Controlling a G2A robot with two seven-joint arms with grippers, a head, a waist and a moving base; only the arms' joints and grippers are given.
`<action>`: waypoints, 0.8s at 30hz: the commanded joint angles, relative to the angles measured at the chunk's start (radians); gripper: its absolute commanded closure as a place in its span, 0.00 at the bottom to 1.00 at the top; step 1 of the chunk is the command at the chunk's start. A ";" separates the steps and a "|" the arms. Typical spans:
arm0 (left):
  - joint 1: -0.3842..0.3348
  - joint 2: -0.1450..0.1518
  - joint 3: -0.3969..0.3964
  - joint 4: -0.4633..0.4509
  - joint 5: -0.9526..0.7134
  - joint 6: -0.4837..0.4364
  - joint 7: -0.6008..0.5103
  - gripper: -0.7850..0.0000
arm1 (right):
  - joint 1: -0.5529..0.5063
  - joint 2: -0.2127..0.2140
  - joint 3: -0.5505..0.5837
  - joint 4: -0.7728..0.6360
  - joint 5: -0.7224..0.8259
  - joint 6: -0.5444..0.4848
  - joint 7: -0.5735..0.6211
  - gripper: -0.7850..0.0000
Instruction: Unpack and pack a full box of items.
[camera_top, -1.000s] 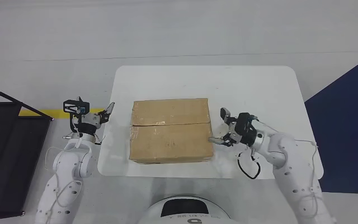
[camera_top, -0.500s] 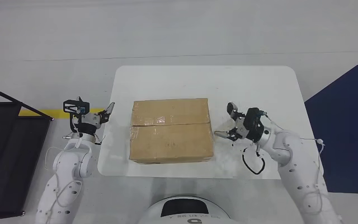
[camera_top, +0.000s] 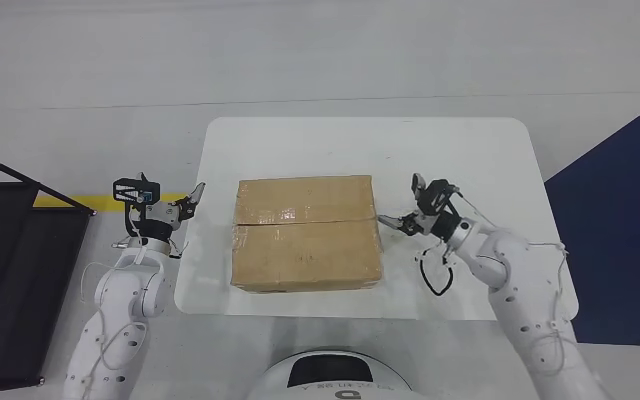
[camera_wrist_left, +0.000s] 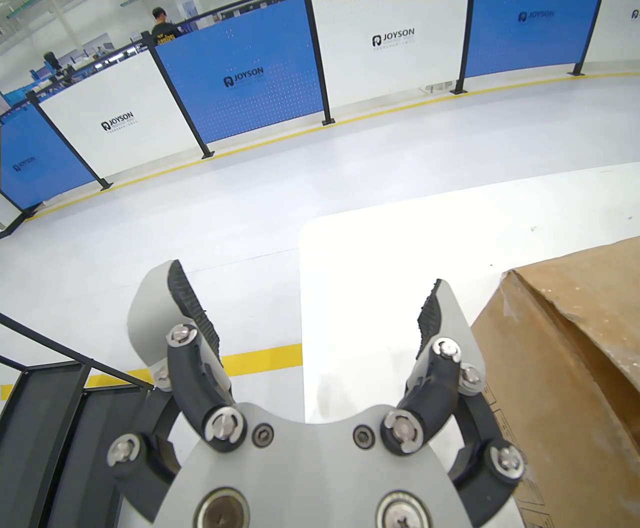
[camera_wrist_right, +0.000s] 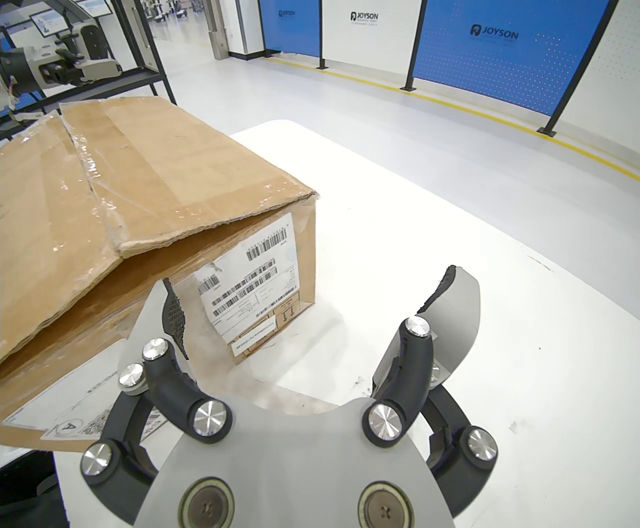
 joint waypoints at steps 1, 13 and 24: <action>0.000 0.000 0.000 0.000 0.000 0.000 0.000 0.00 | 0.011 -0.001 -0.012 0.003 0.004 -0.009 0.000 0.00; 0.000 0.000 0.000 0.000 0.000 0.000 0.000 0.00 | 0.003 0.010 -0.009 -0.036 0.039 -0.186 -0.047 0.00; 0.000 0.000 0.000 0.000 0.000 0.000 0.000 0.00 | -0.120 0.044 0.045 -0.192 -0.106 -0.307 -0.159 0.00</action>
